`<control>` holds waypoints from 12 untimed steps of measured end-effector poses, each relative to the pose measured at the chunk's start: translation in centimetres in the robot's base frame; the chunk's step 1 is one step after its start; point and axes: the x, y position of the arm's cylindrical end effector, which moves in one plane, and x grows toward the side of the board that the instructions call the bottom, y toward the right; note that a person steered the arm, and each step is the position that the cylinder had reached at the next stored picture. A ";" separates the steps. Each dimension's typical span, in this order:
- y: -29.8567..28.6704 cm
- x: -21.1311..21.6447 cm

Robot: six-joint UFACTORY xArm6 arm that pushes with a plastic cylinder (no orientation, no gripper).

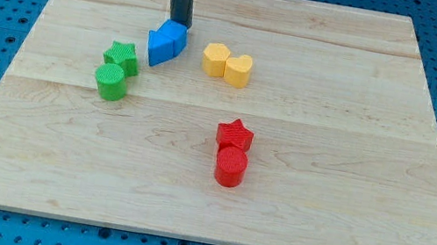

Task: Place blue blocks on the right side of green blocks

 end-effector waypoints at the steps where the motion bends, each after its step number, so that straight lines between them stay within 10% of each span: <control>1: 0.0 0.9; 12: 1.7 5.0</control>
